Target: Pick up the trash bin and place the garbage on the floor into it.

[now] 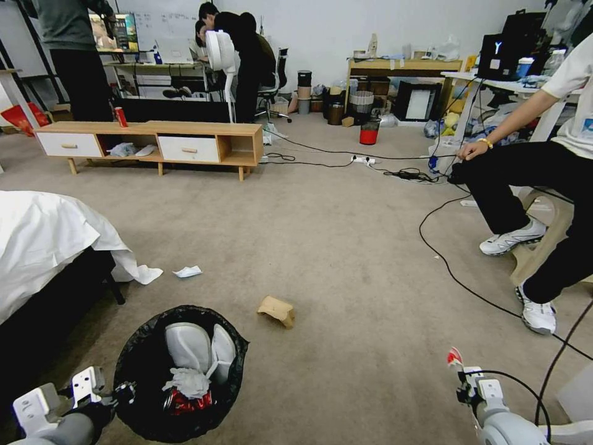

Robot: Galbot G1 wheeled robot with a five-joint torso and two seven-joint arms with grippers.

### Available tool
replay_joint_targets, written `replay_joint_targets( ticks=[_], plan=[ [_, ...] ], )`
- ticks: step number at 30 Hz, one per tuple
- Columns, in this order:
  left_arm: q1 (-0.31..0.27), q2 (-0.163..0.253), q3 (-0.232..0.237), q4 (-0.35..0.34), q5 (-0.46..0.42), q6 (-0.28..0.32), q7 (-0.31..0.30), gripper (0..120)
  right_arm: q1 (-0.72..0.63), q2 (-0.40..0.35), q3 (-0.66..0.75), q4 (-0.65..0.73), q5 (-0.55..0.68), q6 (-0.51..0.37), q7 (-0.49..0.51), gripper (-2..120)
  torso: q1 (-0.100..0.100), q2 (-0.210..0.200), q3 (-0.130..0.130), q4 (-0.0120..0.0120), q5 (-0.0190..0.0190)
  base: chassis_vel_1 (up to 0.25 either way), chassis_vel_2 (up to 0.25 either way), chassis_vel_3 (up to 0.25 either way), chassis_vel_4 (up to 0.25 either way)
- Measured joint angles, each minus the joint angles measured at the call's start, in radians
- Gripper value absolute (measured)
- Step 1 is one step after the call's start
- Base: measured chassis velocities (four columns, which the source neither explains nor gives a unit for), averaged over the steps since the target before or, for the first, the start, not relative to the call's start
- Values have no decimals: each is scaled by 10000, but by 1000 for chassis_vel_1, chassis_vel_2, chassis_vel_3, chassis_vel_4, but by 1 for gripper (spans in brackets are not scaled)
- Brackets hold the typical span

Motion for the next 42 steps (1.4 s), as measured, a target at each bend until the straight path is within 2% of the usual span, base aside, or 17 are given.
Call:
replay_joint_targets(
  ticks=[5,6,11,18,20,24,33,35,36,38,40,42],
  plan=[
    [-56,32,34,34,-11,0,0,0,390,-7,-371,491,653,1232,-610,0,-1,0,0,2,0,0,0,0,0],
    [-56,32,34,34,-11,0,0,0,390,-7,-371,491,653,1232,-610,0,-1,0,0,2,0,0,0,0,0],
    [-127,91,96,61,-27,0,23,0,1115,82,-1025,1604,1784,2661,-1299,0,-1,0,0,4,-2,0,0,0,0],
    [-154,126,153,77,-37,0,56,0,1596,139,-1481,2195,2375,3587,-1928,0,-1,0,0,3,-2,0,0,0,0],
    [-162,165,197,80,-50,0,73,0,1788,143,-1779,2457,2664,4167,-2468,0,-1,-1,0,1,-1,0,0,0,0],
    [-203,213,287,80,-73,0,79,0,2104,127,-2262,2867,2880,4676,-3075,0,-1,0,0,0,1,0,0,0,0],
    [-266,352,376,-16,-170,1,82,0,3416,-255,-3565,3966,3469,4779,-3539,0,-1,0,0,-1,0,0,0,0,0],
    [-273,410,386,-57,-188,1,85,0,4668,-409,-4541,4507,3766,4482,-3332,0,0,0,0,1,1,0,0,0,0],
    [-273,410,386,-57,-188,1,85,0,4668,-409,-4541,4507,3766,4482,-3332,0,0,0,0,1,1,0,0,0,0],
    [-283,445,407,-81,-188,1,94,0,5865,-400,-5452,4990,4028,4039,-2911,0,-1,1,-1,4,-6,0,0,0,0],
    [-289,451,409,-81,-188,1,95,0,6103,-368,-5644,5078,4094,3857,-2786,0,-1,1,0,3,-3,0,0,0,0],
    [-345,508,416,-85,-189,1,99,0,7369,-165,-6566,5414,4423,3045,-2309,0,-1,1,0,0,-6,0,0,0,0]
  ],
)
